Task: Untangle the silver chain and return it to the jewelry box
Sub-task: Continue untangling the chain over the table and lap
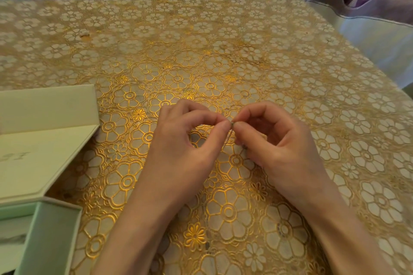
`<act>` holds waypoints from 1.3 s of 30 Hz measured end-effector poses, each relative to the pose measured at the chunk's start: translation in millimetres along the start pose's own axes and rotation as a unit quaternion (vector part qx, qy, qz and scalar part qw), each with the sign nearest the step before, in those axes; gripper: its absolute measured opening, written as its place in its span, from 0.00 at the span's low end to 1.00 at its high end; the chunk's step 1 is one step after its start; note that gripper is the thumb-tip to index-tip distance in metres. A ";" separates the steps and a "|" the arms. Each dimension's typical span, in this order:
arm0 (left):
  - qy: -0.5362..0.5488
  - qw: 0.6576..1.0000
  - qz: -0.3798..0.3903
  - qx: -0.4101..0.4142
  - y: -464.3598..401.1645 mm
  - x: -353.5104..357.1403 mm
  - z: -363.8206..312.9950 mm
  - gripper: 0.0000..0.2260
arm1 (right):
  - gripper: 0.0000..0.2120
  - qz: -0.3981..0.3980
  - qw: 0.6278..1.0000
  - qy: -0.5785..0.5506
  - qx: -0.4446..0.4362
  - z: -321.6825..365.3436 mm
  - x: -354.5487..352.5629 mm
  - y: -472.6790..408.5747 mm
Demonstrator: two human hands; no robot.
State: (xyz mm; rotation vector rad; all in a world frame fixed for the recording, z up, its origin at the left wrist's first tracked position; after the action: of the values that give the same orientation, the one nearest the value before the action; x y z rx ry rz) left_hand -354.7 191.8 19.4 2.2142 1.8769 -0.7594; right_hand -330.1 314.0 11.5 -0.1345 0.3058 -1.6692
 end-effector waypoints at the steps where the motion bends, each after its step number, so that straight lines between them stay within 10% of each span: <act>1: 0.003 1.000 0.002 -0.002 -0.1 0.2 0.2 0.02 | 0.05 0.002 1.000 0.005 -0.003 0.2 0.5 -0.1; 39: -0.107 0.992 -0.014 0.069 0.7 -2.3 -5.4 0.06 | 0.02 -0.021 0.964 0.243 -0.104 15.4 5.5 1.5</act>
State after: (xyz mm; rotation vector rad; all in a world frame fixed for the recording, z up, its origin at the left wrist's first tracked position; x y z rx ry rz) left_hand -352.6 191.9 24.9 2.0881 1.8055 -1.1140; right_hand -325.2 306.6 25.3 0.1188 0.8554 -1.6946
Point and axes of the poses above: each hand's wrist, its own y-axis away from the middle knuckle, its own x-axis out of the palm, z = x × y, the point moved 10 cm from there along -y, towards the middle knuckle, and after that the axes turned 4 degrees about -x, right-handed, at the moved point
